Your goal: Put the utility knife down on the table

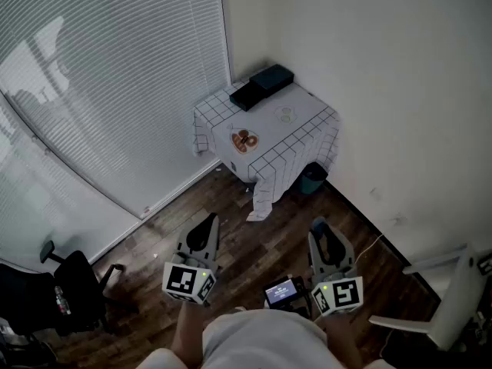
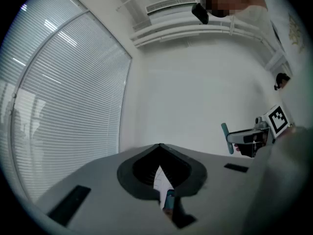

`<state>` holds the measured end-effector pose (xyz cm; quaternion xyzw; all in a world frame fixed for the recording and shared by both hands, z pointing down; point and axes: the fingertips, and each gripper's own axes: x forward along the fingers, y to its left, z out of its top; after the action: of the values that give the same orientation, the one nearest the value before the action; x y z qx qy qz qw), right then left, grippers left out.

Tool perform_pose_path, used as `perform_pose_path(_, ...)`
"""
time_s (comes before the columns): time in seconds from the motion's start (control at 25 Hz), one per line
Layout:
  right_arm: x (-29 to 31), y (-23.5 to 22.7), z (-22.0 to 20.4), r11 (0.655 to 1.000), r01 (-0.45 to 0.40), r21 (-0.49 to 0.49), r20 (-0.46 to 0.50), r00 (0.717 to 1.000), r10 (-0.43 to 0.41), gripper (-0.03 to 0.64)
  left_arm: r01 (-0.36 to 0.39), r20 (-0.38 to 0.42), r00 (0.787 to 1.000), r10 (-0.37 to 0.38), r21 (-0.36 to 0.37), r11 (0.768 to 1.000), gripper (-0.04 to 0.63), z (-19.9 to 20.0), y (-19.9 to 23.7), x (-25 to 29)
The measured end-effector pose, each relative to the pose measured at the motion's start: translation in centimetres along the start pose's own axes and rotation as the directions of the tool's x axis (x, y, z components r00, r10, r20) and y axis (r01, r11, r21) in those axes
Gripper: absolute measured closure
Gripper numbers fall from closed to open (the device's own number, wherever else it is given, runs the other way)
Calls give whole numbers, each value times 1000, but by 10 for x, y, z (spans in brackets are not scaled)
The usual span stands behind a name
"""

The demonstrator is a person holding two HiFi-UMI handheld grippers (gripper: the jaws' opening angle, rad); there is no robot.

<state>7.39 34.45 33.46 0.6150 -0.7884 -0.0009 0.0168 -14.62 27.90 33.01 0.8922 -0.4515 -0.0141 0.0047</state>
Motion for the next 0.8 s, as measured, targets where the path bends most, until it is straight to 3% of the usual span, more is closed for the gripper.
perform_pose_path(0.2,-22,23,-5,999,16,51,-13,1000,-15,476,15,-13,1000,-15,-7,1000,588,-2,-17,-35)
perform_pose_path(0.4,-30,37,1,999,-27,45,4,1000,27,476,-13,-14,1000,13,-18,1000,588,-2,-25,-52)
perform_pose_path(0.8,-36,7,12,996,-65,66,53,997,61,476,-39,6,999,39,22,999,588,8,-53,-41)
